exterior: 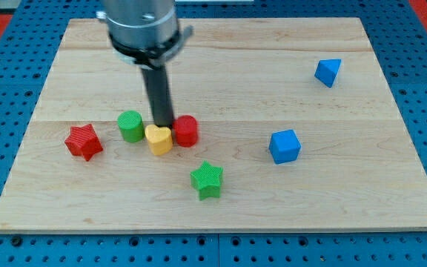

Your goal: Slightly push the green circle in between the yellow heart and the red star

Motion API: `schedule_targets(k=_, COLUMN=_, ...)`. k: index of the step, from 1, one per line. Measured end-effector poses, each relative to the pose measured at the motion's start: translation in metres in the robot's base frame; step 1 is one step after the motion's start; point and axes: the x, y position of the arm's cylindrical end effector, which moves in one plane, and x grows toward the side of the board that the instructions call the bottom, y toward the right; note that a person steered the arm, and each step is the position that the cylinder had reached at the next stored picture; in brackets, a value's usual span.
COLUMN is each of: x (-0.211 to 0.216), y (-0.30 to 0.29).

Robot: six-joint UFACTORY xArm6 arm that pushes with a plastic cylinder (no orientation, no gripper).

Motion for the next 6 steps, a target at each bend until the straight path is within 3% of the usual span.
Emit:
schedule_targets(k=1, x=0.02, y=0.0)
schedule_targets(k=3, x=-0.038, y=-0.049)
schedule_targets(k=4, x=-0.015, y=-0.09)
schedule_targets(k=5, x=0.001, y=-0.094)
schedule_targets(k=6, x=0.011, y=-0.058)
